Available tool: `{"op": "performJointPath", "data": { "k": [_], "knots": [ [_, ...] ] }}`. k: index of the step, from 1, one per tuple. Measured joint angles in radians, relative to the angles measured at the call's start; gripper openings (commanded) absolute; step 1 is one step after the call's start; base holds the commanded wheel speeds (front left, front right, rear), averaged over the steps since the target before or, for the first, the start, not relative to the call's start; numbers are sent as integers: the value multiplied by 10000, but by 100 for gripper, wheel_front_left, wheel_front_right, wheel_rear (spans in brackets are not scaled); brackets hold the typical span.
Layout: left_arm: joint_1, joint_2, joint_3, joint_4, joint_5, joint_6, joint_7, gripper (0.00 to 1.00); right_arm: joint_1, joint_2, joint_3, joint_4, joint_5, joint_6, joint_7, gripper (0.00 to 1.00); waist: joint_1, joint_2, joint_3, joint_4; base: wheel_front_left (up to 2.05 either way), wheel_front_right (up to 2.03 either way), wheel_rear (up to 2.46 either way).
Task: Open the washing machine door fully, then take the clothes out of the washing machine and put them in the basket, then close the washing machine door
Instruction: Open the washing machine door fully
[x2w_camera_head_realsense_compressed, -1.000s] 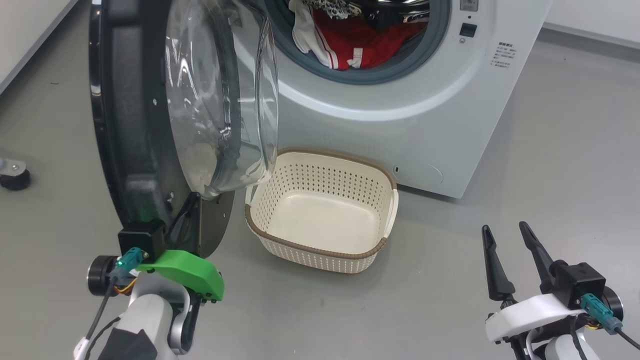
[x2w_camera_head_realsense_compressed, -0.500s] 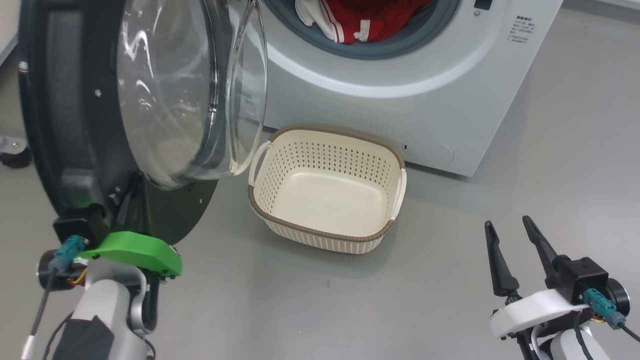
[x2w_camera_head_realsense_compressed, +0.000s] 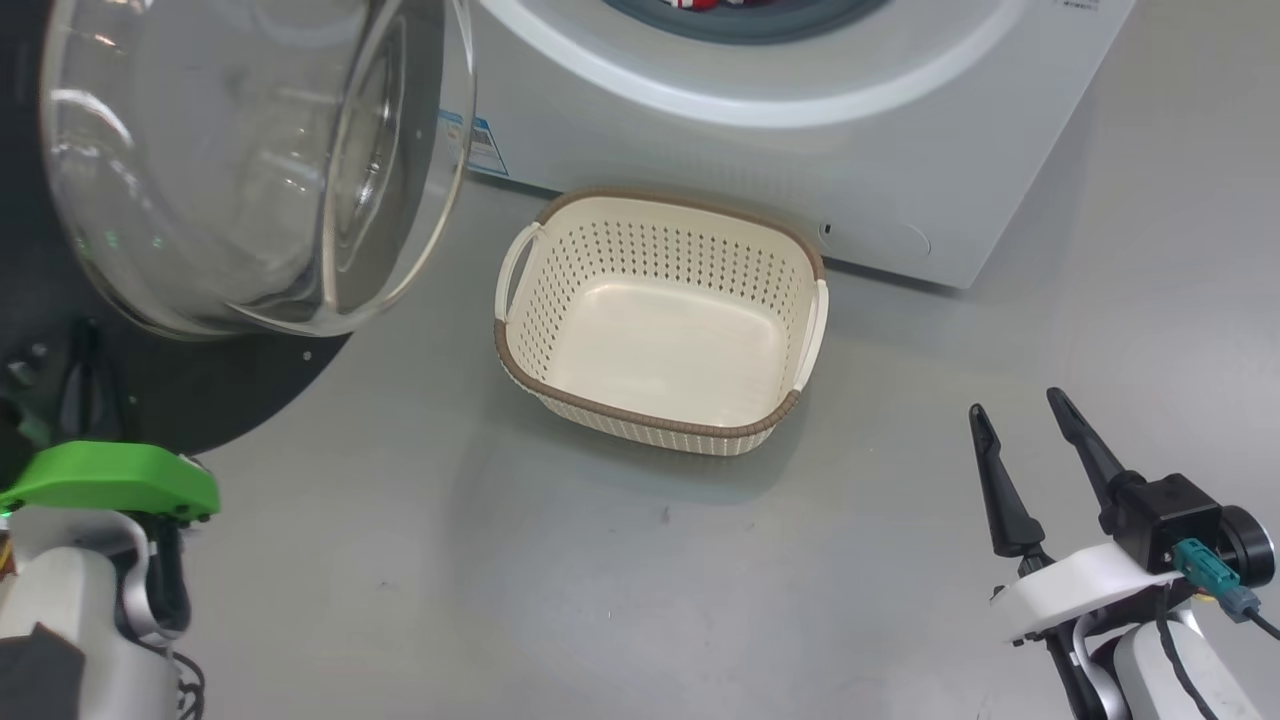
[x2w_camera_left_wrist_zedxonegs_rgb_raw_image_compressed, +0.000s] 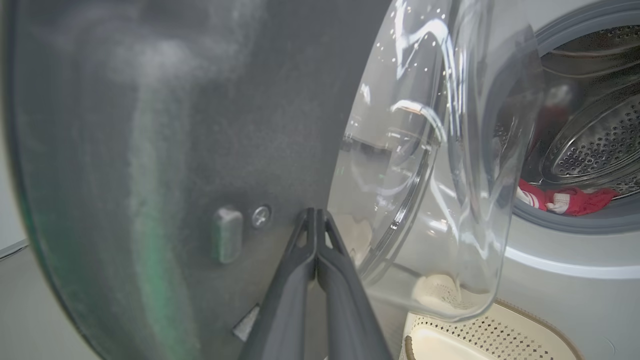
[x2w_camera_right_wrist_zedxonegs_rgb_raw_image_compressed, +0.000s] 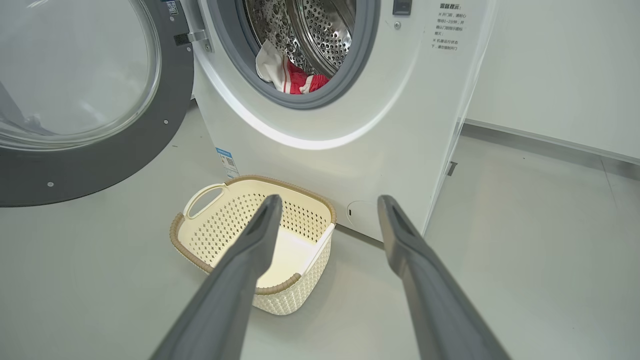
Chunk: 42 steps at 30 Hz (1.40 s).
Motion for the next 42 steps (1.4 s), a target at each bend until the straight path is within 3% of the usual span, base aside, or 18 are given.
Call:
{"op": "performJointPath", "data": {
  "k": [15, 26, 42],
  "knots": [
    [-597, 623, 1127, 132, -525, 59, -88, 0, -413, -533, -280, -456, -123, -2, 297, 100, 0, 0, 1081, -291, 0, 0, 0],
    [-1156, 926, 1430, 368, -610, 69, -171, 0, -521, -696, -479, -725, -127, -15, 397, 100, 0, 0, 1707, -436, 0, 0, 0],
    [-1215, 895, 1313, 834, -378, -105, -173, 0, -533, -552, -416, -508, -94, -13, 364, 100, 0, 0, 1388, -354, 0, 0, 0]
  ]
}}
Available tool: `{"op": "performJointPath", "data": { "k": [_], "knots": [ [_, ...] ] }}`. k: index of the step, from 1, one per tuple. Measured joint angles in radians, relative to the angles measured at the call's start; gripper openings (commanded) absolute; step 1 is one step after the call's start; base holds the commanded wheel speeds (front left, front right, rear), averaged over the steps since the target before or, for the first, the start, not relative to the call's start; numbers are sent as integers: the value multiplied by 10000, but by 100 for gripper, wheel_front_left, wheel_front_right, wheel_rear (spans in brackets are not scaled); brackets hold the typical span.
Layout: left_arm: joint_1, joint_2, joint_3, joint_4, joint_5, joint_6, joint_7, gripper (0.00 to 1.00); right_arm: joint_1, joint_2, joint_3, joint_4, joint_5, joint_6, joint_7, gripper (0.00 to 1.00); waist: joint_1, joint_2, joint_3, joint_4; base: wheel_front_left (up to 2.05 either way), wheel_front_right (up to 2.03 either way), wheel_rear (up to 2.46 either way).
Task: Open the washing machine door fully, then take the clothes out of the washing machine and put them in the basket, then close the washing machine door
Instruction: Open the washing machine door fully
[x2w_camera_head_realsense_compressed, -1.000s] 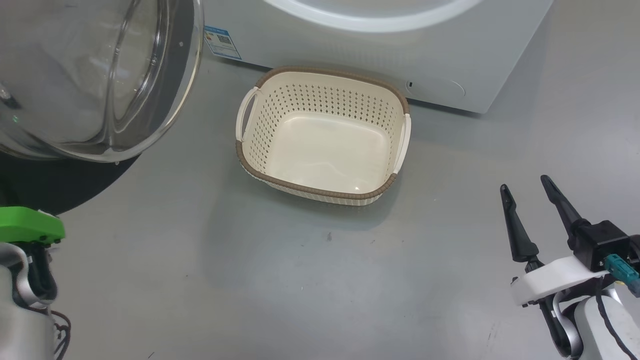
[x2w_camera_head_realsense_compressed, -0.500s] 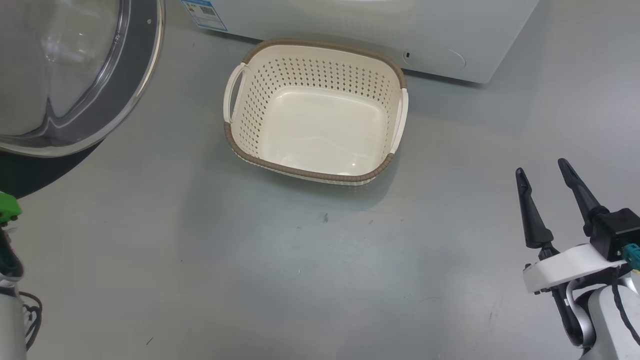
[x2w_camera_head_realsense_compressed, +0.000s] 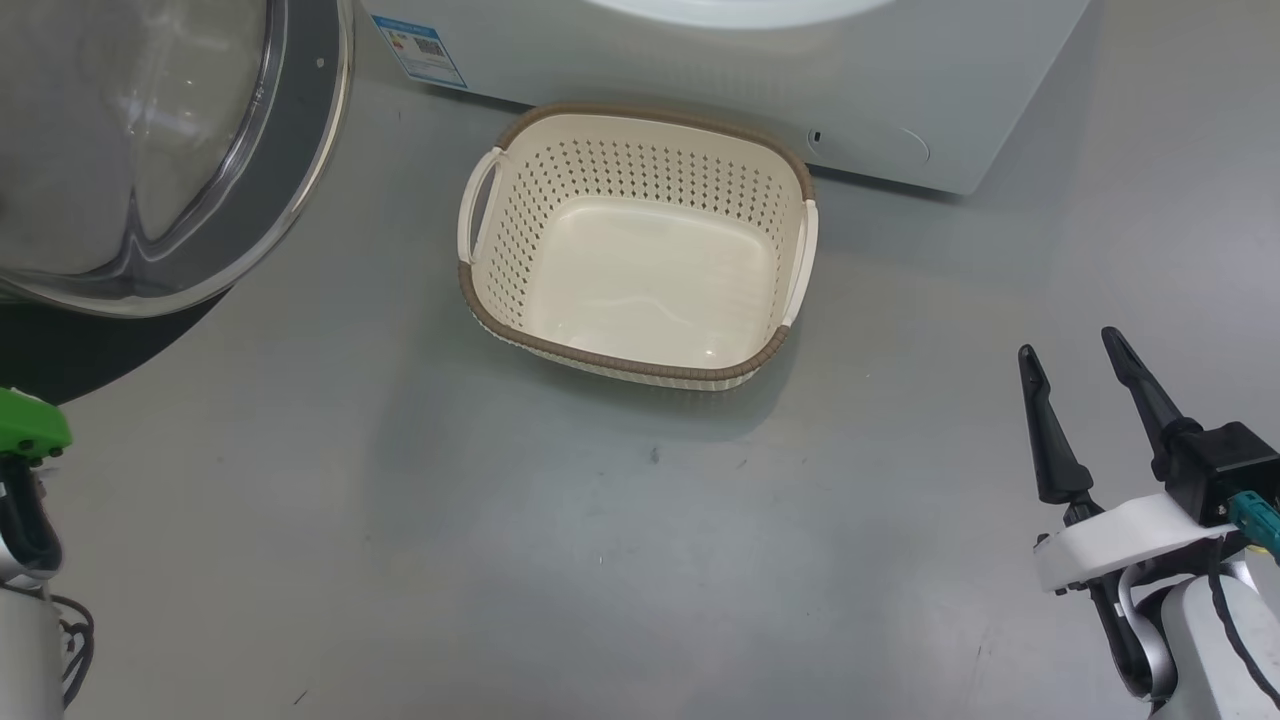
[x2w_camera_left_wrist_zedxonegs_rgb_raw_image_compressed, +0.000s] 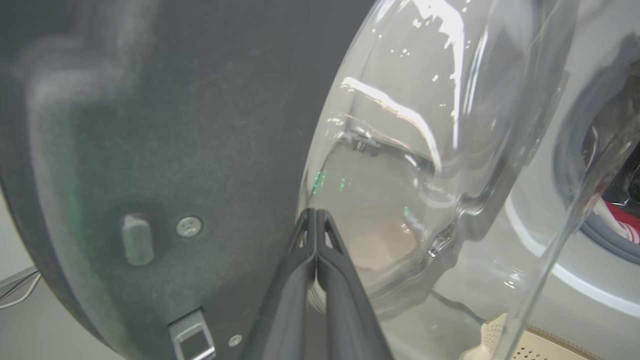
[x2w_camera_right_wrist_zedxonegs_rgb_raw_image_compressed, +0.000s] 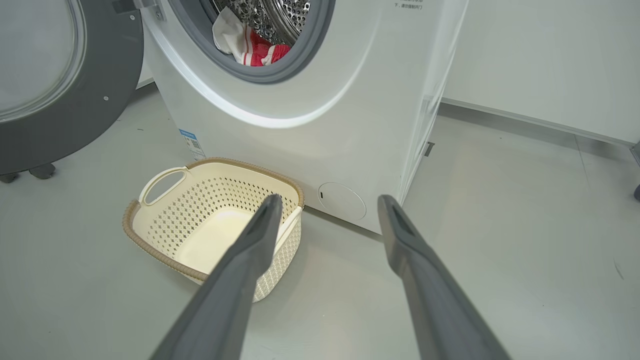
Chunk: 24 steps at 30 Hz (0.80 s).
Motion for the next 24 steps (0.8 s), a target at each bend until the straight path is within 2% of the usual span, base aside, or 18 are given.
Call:
{"op": "performJointPath", "data": {
  "k": [13, 24],
  "knots": [
    [320, -115, -633, -6, 715, -320, 0, 0, -99, 497, 132, 644, 151, 6, -341, 100, 0, 0, -1057, -40, 0, 0, 0],
    [1624, -75, -934, -811, 1319, -669, 0, 0, -27, 853, 366, 1076, 159, 46, -439, 100, 0, 0, -2428, -400, 0, 0, 0]
  ]
}}
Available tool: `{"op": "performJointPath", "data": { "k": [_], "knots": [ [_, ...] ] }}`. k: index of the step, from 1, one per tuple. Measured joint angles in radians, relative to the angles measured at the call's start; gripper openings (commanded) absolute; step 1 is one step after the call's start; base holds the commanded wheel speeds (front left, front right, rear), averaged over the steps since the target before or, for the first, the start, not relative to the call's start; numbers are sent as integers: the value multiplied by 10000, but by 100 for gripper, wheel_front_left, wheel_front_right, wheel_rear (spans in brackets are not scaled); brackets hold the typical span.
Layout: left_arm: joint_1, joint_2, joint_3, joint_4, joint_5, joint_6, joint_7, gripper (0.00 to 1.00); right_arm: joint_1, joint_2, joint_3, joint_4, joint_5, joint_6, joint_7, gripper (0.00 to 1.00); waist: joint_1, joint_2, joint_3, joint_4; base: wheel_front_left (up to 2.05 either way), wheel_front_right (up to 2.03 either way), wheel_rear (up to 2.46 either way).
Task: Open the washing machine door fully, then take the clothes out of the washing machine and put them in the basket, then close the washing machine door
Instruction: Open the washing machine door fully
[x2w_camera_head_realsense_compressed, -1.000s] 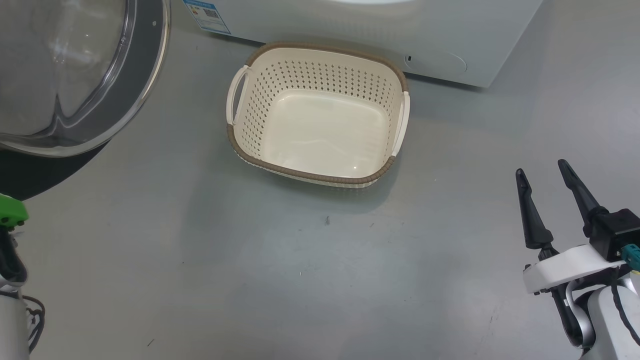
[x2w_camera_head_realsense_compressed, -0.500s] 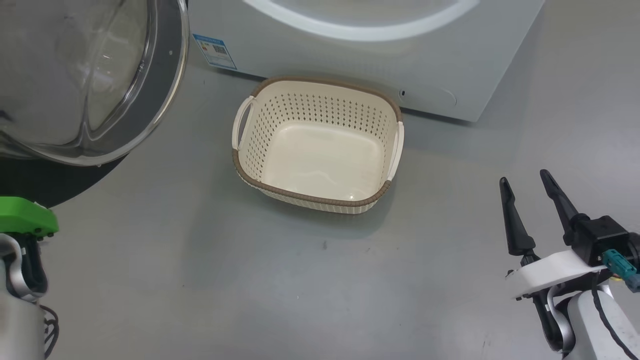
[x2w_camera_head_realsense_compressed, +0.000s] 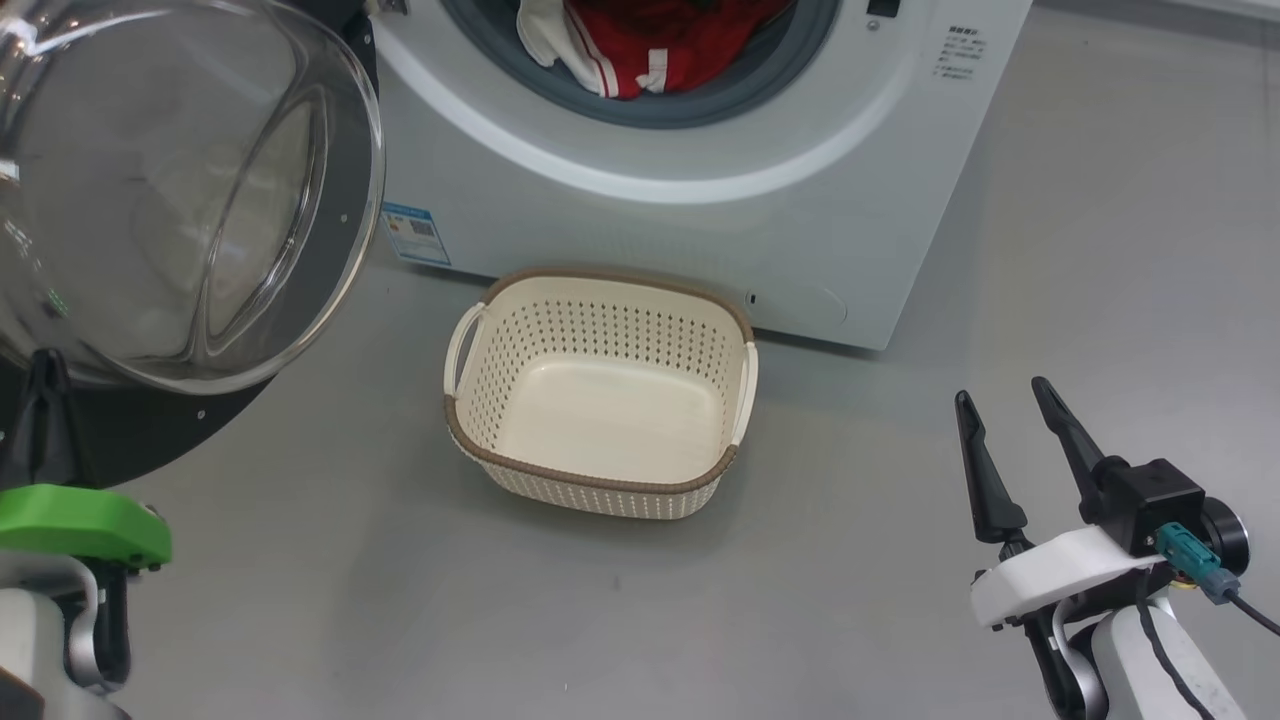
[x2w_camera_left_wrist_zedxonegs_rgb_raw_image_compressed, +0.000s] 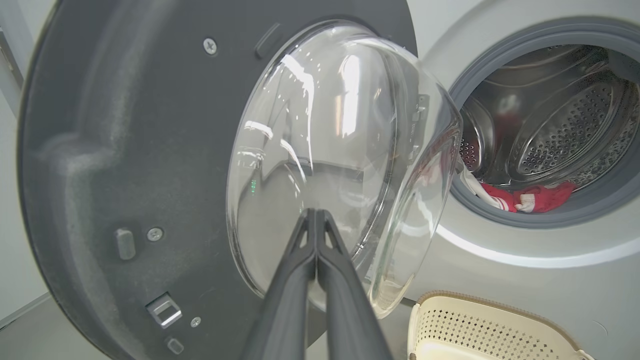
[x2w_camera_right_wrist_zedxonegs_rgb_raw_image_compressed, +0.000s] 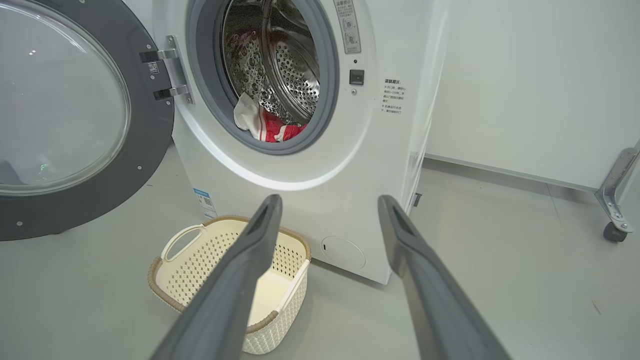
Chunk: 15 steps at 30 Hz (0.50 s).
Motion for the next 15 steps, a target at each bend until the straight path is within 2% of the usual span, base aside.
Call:
{"op": "performJointPath", "data": {
  "k": [4, 15],
  "knots": [
    [471, -88, -178, -345, 50, -138, -2, 0, 203, 153, -6, 35, 2, -6, -77, 100, 0, 0, -479, -257, 0, 0, 0],
    [1693, -867, -830, -1361, 236, -441, 0, 0, 777, 309, -15, 50, 25, -42, -84, 100, 0, 0, -1476, -1212, 0, 0, 0]
  ]
}}
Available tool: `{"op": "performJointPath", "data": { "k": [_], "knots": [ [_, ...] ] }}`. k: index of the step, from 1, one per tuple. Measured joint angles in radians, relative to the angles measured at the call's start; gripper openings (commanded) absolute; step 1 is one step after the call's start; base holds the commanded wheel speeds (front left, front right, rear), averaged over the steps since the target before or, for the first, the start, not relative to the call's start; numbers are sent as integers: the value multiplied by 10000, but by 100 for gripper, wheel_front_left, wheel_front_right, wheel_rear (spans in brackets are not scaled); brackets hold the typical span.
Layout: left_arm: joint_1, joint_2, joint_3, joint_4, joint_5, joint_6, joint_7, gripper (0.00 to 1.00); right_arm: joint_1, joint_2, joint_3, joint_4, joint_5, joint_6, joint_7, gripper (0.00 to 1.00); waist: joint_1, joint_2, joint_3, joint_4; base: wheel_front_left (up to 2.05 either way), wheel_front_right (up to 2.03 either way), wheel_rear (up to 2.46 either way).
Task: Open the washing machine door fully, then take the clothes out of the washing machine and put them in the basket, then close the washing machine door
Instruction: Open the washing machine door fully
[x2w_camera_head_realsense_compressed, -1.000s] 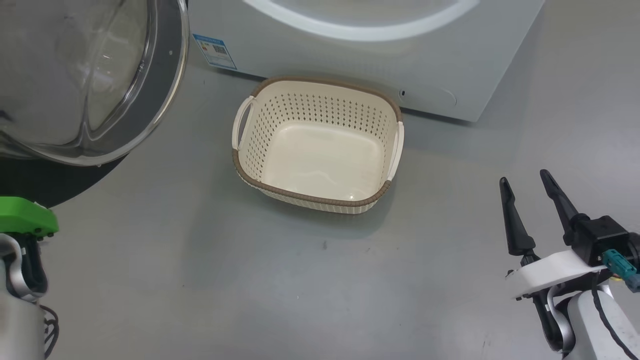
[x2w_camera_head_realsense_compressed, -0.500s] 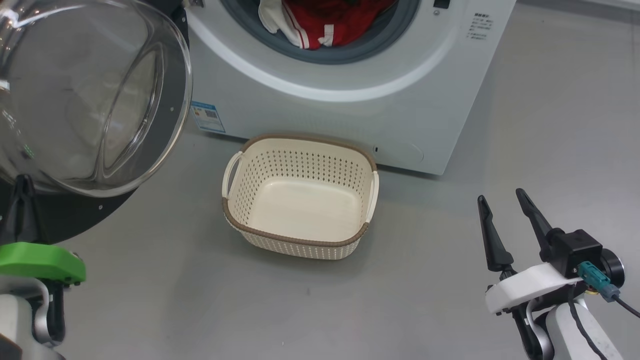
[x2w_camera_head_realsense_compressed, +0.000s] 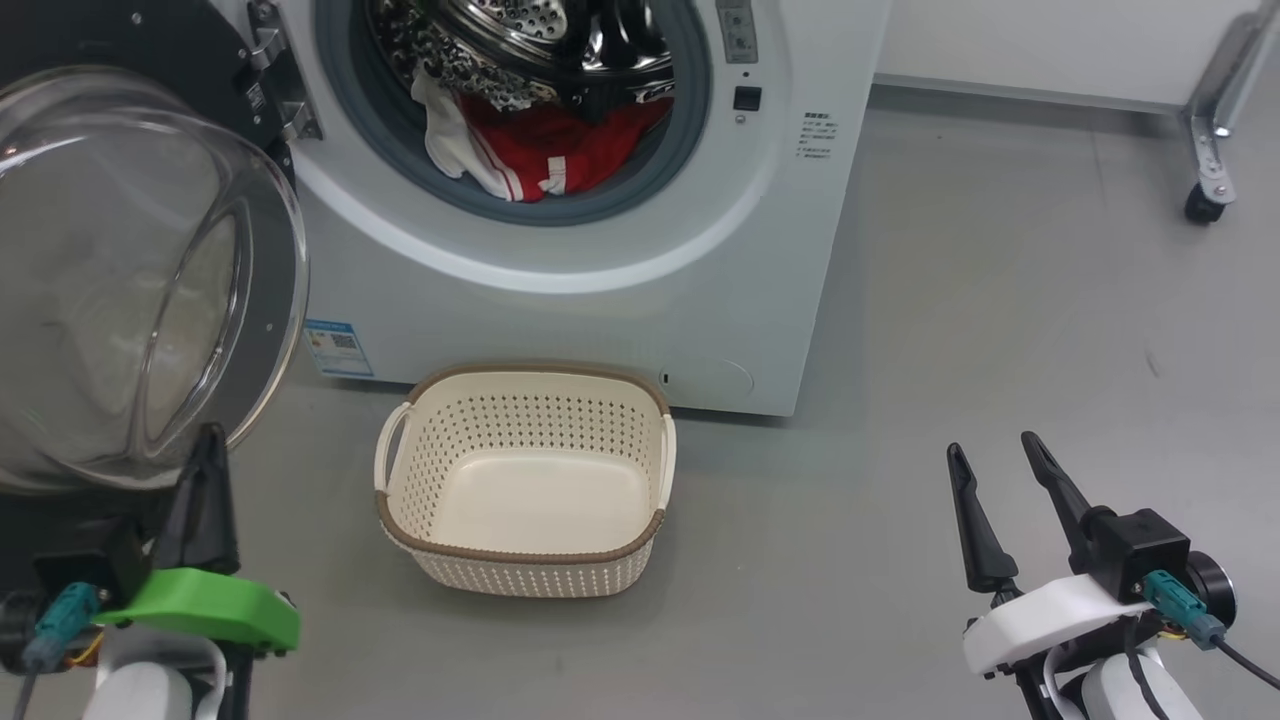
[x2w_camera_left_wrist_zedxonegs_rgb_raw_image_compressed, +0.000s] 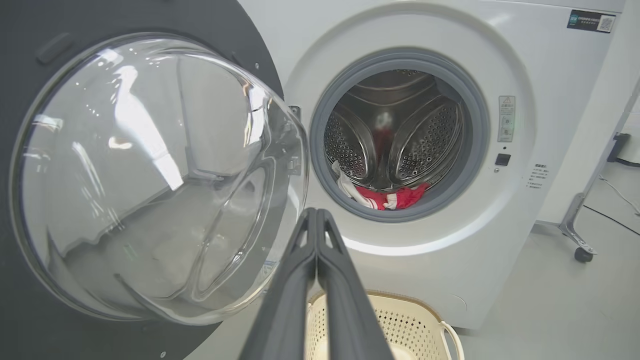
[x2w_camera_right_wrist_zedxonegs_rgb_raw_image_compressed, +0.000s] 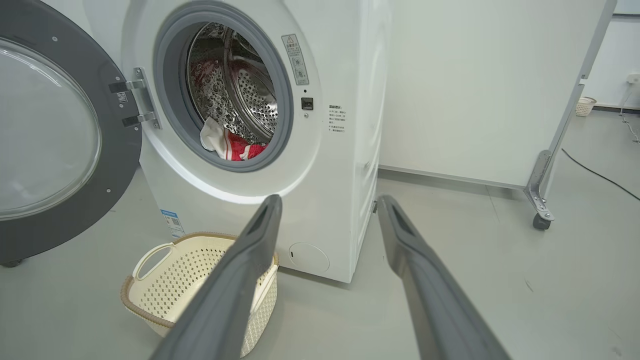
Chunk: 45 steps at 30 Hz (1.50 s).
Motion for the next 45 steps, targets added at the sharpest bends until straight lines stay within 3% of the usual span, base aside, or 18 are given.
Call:
{"op": "performJointPath", "data": {
  "k": [8, 16, 17, 18, 19, 45],
  "knots": [
    [703, -437, -504, -573, 288, -96, 0, 0, 181, -4, -54, -171, 0, -4, -2, 100, 0, 0, -382, -687, 0, 0, 0],
    [957, -723, -779, -849, 435, -75, 0, 3, 283, -29, -217, -376, 0, -90, -4, 100, 0, 0, -420, -917, 0, 0, 0],
    [971, -725, -779, -855, 443, -63, 0, 36, 309, -27, -219, -391, 0, -90, -4, 100, 0, 0, -414, -927, 0, 0, 0],
    [1007, -729, -779, -863, 443, -61, 0, 80, 337, -27, -219, -410, 0, -90, -4, 100, 0, 0, -407, -936, 0, 0, 0],
    [1059, -742, -779, -872, 445, -38, 0, 100, 361, -25, -219, -428, 0, -90, -4, 100, 0, 0, -400, -944, 0, 0, 0],
    [1322, -894, -915, -1160, 863, 44, 0, 100, 439, 0, -284, -608, 42, -92, -4, 100, 0, 0, -217, -949, 0, 0, 0]
  ]
}}
